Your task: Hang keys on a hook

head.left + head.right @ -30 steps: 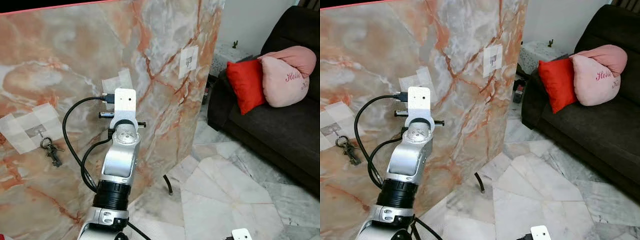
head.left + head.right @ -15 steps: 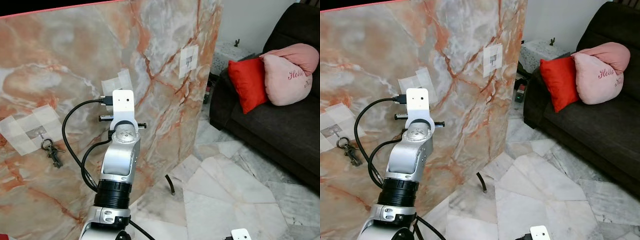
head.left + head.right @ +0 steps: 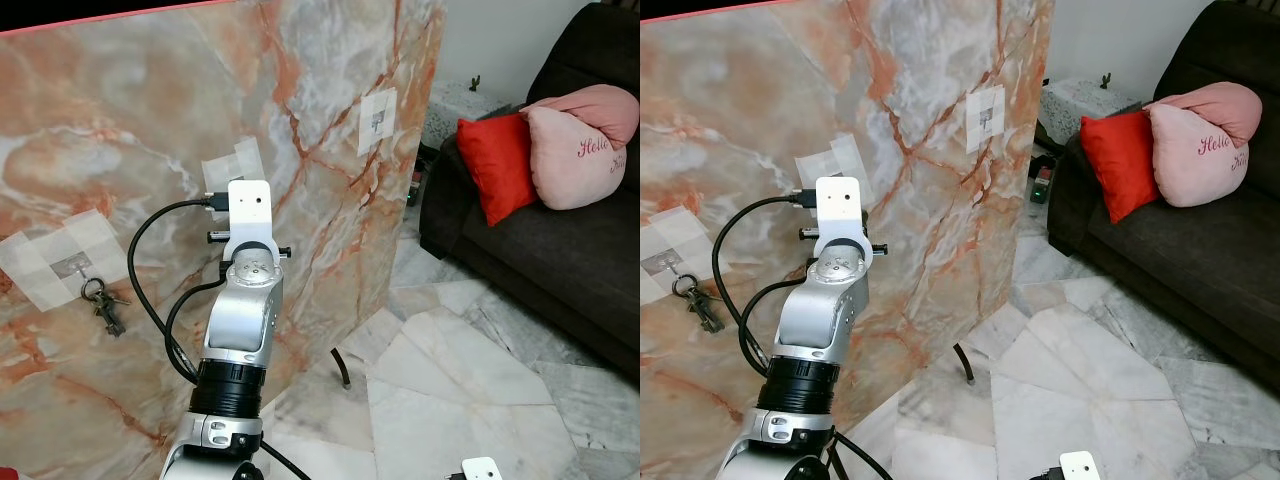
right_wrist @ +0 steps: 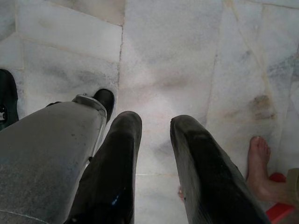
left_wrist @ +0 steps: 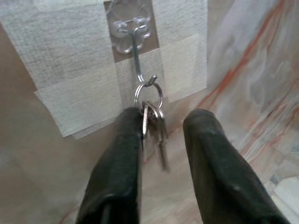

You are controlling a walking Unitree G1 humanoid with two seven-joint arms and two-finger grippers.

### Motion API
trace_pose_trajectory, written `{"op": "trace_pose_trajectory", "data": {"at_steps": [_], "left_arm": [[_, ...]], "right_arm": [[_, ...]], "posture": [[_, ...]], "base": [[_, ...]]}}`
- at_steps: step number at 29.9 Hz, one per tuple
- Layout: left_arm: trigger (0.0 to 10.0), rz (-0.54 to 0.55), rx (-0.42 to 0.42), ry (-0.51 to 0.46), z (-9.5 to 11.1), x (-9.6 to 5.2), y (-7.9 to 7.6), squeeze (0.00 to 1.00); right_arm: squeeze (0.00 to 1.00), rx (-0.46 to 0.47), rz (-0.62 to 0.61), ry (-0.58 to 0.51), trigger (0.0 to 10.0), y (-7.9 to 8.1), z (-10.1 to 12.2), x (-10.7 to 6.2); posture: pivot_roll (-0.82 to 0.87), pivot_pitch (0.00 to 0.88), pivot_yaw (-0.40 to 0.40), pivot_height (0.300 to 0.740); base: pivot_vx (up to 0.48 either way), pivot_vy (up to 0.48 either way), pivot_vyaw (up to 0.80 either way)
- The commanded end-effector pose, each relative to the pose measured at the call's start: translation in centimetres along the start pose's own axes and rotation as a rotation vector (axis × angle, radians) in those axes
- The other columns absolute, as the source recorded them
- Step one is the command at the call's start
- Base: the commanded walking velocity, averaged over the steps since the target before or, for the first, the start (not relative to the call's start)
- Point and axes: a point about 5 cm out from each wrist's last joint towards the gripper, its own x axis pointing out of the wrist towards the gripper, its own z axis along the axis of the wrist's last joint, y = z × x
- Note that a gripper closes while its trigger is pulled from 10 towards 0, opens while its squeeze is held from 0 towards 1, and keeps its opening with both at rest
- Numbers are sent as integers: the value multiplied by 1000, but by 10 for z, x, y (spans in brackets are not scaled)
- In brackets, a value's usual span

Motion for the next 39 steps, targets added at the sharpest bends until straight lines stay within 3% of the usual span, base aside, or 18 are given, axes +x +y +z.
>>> {"op": "trace_pose_trajectory", "data": {"at_steps": [1, 7, 8, 11, 19, 20, 21, 22, 23, 26, 27, 30, 31, 34, 36, 38, 39], "left_arm": [[10000, 4, 26, -64, 6, -6, 6, 1000], [10000, 24, 88, -103, 3, -10, 16, 1000], [10000, 27, 118, -97, -5, -15, 26, 1000], [10000, -20, 114, -114, -9, -27, 37, 1000], [10000, -137, 153, -63, -24, -39, 35, 1000], [10000, -141, 151, -59, -26, -40, 33, 914], [10000, -141, 147, -56, -27, -40, 33, 914], [10000, -145, 149, -62, -27, -41, 33, 192], [10000, -179, 157, -80, -29, -44, 33, 0], [10000, -221, 181, -116, -32, -48, 39, 0], [10000, -230, 217, -120, -39, -50, 49, 0], [10000, -287, 257, -16, -71, -54, 71, 0], [10000, -295, 265, -11, -73, -55, 72, 0], [10000, -421, 309, 99, -118, -67, 93, 0], [10000, -395, 318, 162, -146, -69, 109, 0], [10000, -391, 283, 204, -159, -68, 113, 0], [10000, -397, 297, 254, -178, -69, 116, 0]], "right_arm": [[0, 17, -10, 0, 10000, -2, -1, 0], [0, 17, -10, -1, 10000, -3, -1, 0], [0, 14, -11, 0, 10000, -3, -1, -1], [0, 9, -10, 2, 10000, -4, -1, -1], [0, -15, -9, 11, 10000, -6, -1, -1], [0, -15, -9, 11, 10000, -6, -1, -1], [0, -15, -10, 11, 10000, -6, -1, -1], [0, -15, -10, 11, 10000, -6, -1, -1], [0, -13, -11, 11, 10000, -6, -1, -1], [0, -12, -11, 11, 10000, -6, -2, -1], [0, -11, -11, 12, 10000, -6, -2, -1], [0, -13, -11, 15, 10000, -6, -3, -1], [0, -13, -11, 15, 10000, -6, -3, -1], [0, -21, -13, 19, 10000, -7, -3, -1], [0, -39, -16, 23, 10000, -9, -3, -2], [0, -46, -14, 23, 10000, -9, -3, -2], [0, -45, -13, 23, 10000, -9, -2, -2]], "posture": [[40, 0, -71, 740], [43, 0, -74, 740], [50, 0, -80, 740], [63, 0, -89, 740], [76, 0, -101, 740], [74, 0, -100, 740], [74, 0, -100, 740], [69, 0, -97, 740], [66, 0, -95, 740], [67, 0, -92, 740], [66, 0, -90, 740], [64, 0, -89, 740], [65, 0, -90, 740], [84, 0, -100, 740], [99, 0, -113, 740], [102, 0, -115, 740], [107, 0, -116, 740]], "base": [[0, 0, 0], [0, 0, 0], [0, 0, 0], [0, 0, 0], [0, 0, 0], [0, 0, 0], [0, 0, 0], [0, 0, 0], [0, 0, 0], [0, 0, 0], [0, 0, 0], [0, 0, 0], [0, 0, 0], [0, 0, 0], [0, 0, 0], [0, 0, 0], [0, 0, 0]]}}
